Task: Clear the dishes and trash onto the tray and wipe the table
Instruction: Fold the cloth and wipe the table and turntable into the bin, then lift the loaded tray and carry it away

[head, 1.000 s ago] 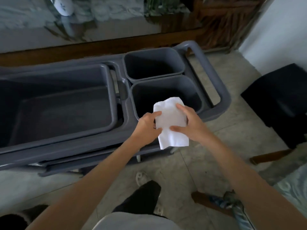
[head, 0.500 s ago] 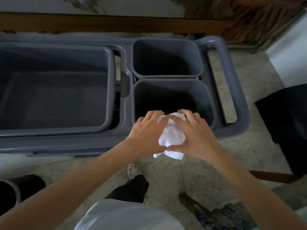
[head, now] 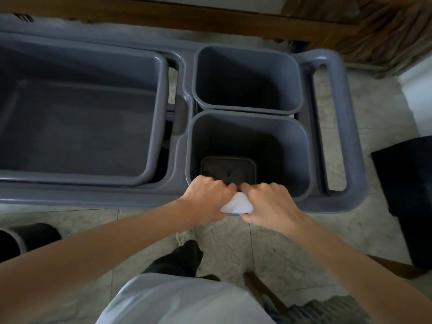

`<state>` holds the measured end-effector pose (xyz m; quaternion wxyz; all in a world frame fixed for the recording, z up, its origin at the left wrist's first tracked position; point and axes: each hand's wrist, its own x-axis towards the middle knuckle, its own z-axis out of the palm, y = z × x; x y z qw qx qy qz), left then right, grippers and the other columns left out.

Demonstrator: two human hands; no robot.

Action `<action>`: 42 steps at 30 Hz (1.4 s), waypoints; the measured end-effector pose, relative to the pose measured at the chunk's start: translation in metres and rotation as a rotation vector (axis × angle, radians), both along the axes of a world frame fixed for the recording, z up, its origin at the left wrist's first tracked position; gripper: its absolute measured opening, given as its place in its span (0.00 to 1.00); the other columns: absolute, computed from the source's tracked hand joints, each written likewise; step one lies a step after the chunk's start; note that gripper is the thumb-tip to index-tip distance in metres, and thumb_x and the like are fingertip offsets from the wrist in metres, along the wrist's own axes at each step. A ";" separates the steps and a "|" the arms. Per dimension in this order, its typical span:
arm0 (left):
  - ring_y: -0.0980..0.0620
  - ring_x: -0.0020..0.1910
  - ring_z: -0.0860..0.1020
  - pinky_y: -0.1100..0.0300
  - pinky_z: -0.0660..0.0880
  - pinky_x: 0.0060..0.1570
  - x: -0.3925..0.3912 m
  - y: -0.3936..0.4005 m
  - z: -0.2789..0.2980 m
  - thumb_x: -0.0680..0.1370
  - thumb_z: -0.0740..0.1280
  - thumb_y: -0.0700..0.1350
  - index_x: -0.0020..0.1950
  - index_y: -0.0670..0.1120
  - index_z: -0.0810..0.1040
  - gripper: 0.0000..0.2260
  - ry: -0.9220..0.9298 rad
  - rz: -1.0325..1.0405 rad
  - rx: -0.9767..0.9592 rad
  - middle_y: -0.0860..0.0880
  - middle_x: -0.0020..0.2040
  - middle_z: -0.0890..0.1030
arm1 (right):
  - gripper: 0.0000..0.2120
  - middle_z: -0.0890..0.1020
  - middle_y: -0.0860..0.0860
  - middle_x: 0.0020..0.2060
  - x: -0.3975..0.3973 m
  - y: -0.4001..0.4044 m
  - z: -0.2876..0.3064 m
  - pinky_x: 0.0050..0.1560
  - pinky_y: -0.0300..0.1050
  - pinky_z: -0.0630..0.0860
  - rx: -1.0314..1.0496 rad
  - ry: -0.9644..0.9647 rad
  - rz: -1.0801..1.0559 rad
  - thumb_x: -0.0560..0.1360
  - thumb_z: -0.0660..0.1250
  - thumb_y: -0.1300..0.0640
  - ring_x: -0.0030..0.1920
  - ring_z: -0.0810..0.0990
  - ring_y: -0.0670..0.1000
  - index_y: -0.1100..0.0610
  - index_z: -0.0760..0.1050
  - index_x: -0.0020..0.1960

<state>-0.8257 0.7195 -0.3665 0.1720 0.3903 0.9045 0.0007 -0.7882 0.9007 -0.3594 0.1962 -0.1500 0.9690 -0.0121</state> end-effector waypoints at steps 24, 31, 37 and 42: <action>0.45 0.81 0.35 0.38 0.45 0.79 0.072 -0.111 0.112 0.75 0.60 0.72 0.81 0.64 0.43 0.41 0.520 0.724 0.180 0.56 0.84 0.43 | 0.51 0.52 0.50 0.84 -0.066 -0.059 0.124 0.79 0.61 0.60 -0.563 0.362 0.364 0.70 0.62 0.21 0.84 0.47 0.55 0.42 0.49 0.84; 0.44 0.81 0.34 0.37 0.44 0.79 0.170 -0.173 0.147 0.74 0.57 0.73 0.82 0.64 0.45 0.40 0.651 1.031 0.072 0.53 0.84 0.42 | 0.51 0.46 0.49 0.84 -0.044 -0.151 0.158 0.81 0.65 0.52 -0.628 0.359 0.603 0.70 0.60 0.20 0.84 0.41 0.54 0.41 0.47 0.84; 0.46 0.81 0.33 0.41 0.37 0.77 0.262 -0.240 0.179 0.77 0.59 0.71 0.81 0.65 0.46 0.38 0.757 1.252 0.049 0.55 0.84 0.42 | 0.51 0.47 0.51 0.84 0.006 -0.256 0.182 0.80 0.68 0.50 -0.656 0.341 0.792 0.70 0.57 0.19 0.84 0.42 0.57 0.42 0.48 0.84; 0.46 0.81 0.34 0.37 0.42 0.78 0.343 -0.315 0.194 0.75 0.55 0.73 0.81 0.66 0.47 0.37 0.825 1.391 -0.015 0.56 0.84 0.43 | 0.51 0.46 0.49 0.84 0.073 -0.359 0.204 0.80 0.65 0.44 -0.717 0.344 0.877 0.69 0.56 0.18 0.83 0.41 0.56 0.41 0.46 0.84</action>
